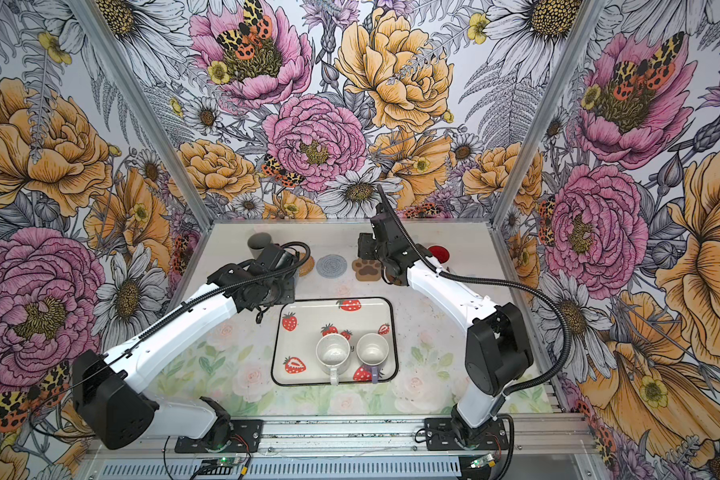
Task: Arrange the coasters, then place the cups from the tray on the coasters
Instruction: 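Carry the blue-handled mug with the left gripper over the woven rattan coaster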
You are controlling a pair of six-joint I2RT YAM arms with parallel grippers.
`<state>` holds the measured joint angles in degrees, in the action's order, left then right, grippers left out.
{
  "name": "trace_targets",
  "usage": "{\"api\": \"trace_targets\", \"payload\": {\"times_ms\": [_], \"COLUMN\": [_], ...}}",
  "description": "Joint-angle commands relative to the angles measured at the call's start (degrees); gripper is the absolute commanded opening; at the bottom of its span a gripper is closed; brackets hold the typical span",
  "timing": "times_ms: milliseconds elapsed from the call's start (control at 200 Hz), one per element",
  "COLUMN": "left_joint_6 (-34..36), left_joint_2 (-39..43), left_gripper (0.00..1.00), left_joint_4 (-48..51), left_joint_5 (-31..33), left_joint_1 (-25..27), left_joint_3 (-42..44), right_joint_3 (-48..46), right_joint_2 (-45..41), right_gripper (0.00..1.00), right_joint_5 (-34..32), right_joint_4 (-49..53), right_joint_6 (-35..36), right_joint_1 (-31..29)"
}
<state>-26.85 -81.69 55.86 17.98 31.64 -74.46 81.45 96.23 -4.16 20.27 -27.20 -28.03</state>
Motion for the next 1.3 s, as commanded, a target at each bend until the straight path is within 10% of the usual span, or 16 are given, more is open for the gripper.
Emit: {"api": "trace_targets", "payload": {"times_ms": [0,651,1291], "left_joint_6": [4.90,10.86,7.41], "left_joint_2": [-3.11,-31.27,-34.84], "left_gripper": [0.00,0.00,0.00], "left_joint_4": [-6.24,-11.29,-14.93], "left_joint_5": [-2.00,-13.71,-11.53], "left_joint_1": [-2.97,-14.21,-14.52], "left_joint_3": [-4.85,-26.04,-23.95], "right_joint_3": [-0.97,-3.58,-3.58], "right_joint_2": [-2.27,-4.64,-4.36], "right_gripper": [0.62,0.62,0.61], "right_joint_5": [0.72,0.83,1.46], "right_joint_4": [-1.73,-2.08,-2.21], "right_joint_6": [-0.40,-0.31,-0.48], "right_joint_1": [0.82,2.80,3.33]}}
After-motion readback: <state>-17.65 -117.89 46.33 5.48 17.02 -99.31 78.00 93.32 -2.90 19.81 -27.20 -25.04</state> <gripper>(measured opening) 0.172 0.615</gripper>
